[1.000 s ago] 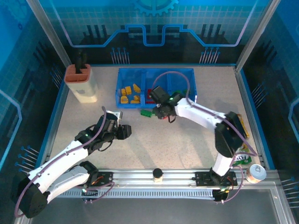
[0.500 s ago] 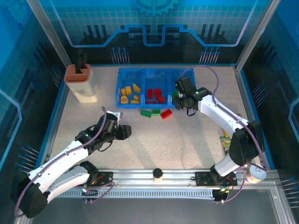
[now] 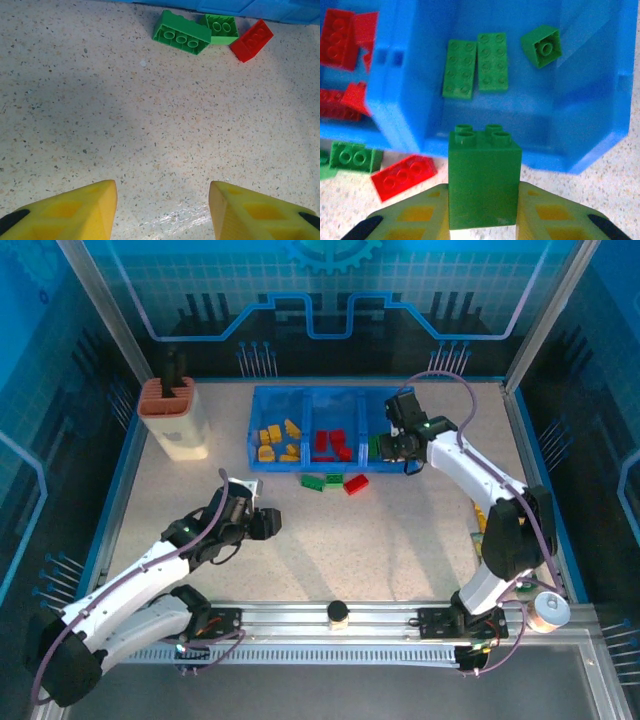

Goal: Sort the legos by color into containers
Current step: Place the lego in the container.

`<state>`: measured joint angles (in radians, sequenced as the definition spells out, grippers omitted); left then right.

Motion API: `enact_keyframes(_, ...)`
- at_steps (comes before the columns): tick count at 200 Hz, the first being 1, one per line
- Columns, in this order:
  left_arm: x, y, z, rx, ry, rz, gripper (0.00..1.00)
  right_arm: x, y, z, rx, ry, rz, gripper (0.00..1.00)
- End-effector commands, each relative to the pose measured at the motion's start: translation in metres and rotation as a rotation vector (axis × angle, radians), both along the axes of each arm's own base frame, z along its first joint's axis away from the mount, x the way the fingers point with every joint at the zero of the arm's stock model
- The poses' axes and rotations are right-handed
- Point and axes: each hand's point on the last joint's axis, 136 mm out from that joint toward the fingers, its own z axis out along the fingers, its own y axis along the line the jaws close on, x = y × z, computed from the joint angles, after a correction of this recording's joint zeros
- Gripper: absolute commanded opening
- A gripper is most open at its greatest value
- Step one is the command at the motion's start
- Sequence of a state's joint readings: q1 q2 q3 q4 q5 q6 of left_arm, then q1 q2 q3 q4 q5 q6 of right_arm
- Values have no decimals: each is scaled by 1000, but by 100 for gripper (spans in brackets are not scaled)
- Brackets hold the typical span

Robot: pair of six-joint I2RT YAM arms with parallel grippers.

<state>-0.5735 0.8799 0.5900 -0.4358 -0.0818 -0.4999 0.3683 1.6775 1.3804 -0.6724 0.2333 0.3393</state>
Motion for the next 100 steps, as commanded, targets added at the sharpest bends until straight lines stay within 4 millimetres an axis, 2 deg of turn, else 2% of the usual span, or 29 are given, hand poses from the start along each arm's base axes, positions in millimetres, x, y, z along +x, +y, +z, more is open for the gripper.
enact_keyframes(1,-3,-2,-4,-8,19,4,53,26,2,-5,32,7,-12,33)
enact_keyframes(32,-3,-6,-5,-25,33,0,58,50,1,-17,-17,23,-27,38)
enact_keyframes(46,-3,-9,-7,-29,44,-5,59,62,-4,-16,-32,20,-38,40)
enact_keyframes(58,-2,-12,-9,-31,55,-9,60,67,-2,-13,-13,34,-36,46)
enact_keyframes(66,0,-13,-10,-31,58,-10,61,67,0,-8,-16,30,-23,52)
enact_keyframes(83,4,-18,-11,-34,64,-17,64,62,4,7,-16,-6,-13,79)
enact_keyframes(100,12,-26,-10,-40,64,-29,71,52,6,24,14,-47,-14,86)
